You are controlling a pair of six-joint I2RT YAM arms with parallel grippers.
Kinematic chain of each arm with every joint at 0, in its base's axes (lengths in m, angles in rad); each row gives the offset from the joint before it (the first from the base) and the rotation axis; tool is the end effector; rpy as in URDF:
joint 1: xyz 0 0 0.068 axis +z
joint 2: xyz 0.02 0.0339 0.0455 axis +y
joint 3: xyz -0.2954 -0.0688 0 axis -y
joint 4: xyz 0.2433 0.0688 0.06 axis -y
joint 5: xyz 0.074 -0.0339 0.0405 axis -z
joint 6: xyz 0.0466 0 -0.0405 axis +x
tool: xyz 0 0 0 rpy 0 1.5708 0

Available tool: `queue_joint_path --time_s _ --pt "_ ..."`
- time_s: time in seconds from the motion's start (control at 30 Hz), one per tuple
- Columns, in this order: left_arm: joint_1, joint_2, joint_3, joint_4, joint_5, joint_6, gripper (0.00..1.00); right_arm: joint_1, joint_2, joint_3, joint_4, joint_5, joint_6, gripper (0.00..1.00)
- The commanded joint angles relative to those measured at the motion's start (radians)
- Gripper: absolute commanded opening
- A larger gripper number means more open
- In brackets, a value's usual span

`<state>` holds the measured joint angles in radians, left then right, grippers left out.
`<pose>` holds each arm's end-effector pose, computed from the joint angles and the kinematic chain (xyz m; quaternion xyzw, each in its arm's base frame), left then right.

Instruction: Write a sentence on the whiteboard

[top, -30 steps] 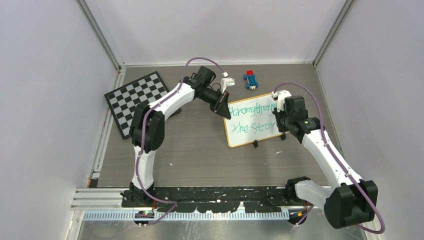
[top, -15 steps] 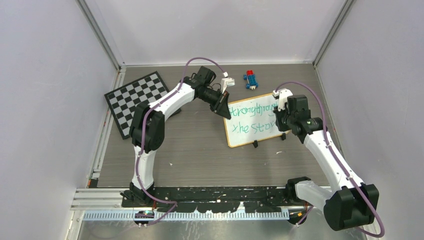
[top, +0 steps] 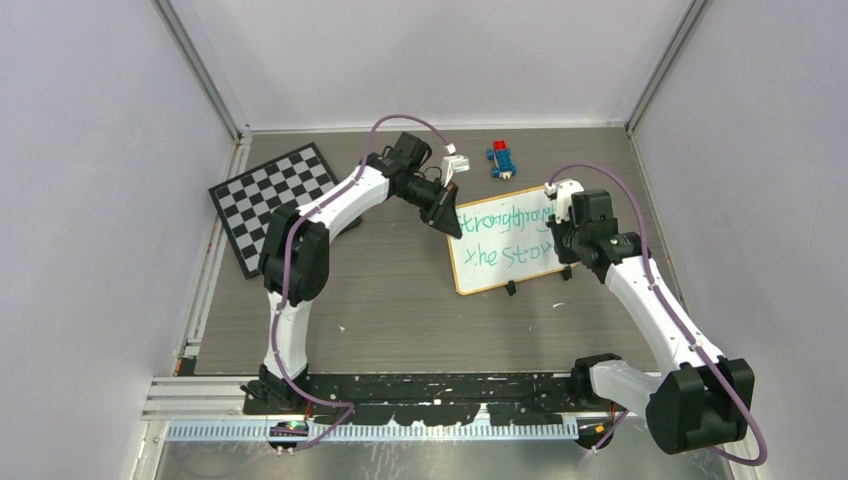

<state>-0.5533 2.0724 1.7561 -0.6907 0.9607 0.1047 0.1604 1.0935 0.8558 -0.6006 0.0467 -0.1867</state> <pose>0.3762 -0.2772 0.2687 0.3969 0.7646 -0.4876 0.1418 0.2131 0.0323 0.2873 -0.1529 0.9208 -0.0265 0.3577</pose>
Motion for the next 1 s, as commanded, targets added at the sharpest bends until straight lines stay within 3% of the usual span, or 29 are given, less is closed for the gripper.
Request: queue_joint_path --time_s 0.0,0.97 --pt "0.0 0.004 0.038 0.014 -0.004 0.008 0.0 -0.003 -0.01 -0.002 0.002 -0.026 -0.023 0.0" --pt "0.0 -0.006 0.037 0.011 -0.008 0.011 0.0 -0.012 0.0 0.067 0.056 0.034 -0.012 0.0"
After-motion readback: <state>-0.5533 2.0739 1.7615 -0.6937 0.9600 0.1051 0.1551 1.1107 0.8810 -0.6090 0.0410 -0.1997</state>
